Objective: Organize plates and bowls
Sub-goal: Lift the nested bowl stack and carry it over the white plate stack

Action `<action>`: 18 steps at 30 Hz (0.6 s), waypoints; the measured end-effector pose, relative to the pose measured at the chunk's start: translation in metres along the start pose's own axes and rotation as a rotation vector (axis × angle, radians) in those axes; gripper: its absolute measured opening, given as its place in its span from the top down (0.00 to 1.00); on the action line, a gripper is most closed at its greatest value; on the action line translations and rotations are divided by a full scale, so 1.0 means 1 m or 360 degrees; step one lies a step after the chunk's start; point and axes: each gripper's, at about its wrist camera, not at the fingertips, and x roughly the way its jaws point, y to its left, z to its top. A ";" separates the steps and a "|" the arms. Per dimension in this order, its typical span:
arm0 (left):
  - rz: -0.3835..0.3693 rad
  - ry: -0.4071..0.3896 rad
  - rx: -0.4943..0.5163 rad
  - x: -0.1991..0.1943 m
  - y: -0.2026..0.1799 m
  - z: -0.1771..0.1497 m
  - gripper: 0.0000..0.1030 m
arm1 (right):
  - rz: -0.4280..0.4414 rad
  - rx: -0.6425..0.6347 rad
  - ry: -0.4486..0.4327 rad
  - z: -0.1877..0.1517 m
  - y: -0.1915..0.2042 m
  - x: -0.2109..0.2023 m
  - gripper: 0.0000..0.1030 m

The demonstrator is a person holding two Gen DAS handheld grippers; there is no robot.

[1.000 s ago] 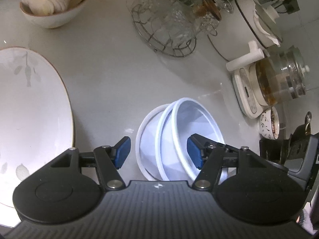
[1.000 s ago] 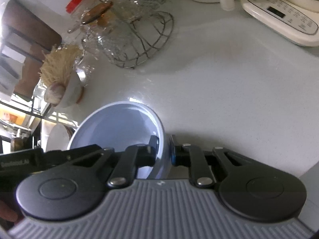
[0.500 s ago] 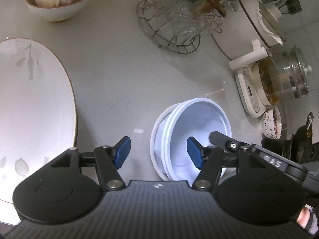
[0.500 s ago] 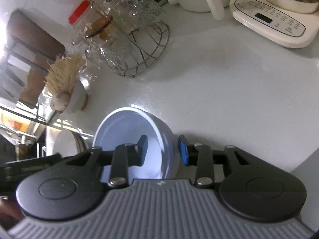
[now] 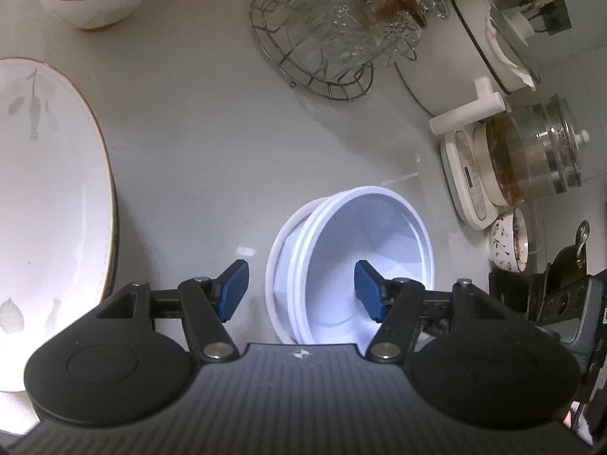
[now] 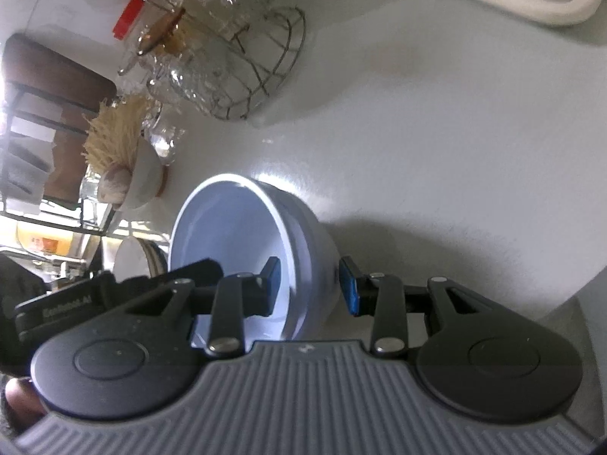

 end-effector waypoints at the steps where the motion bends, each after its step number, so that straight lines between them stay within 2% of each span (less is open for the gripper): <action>1: -0.0001 0.0003 -0.0010 0.001 0.001 0.000 0.36 | 0.0007 0.0008 0.0009 0.000 -0.001 0.002 0.64; 10: -0.0064 0.0000 -0.0085 0.011 0.009 0.000 0.41 | 0.0058 0.0018 0.0005 0.001 -0.004 0.007 0.64; 13: -0.0046 0.0001 -0.0095 0.011 0.009 0.001 0.47 | 0.0069 0.0014 0.0003 0.002 -0.005 0.006 0.64; 18: -0.0026 -0.0029 -0.0046 0.010 -0.003 0.004 0.50 | 0.0082 -0.0058 -0.0018 0.006 -0.004 -0.002 0.65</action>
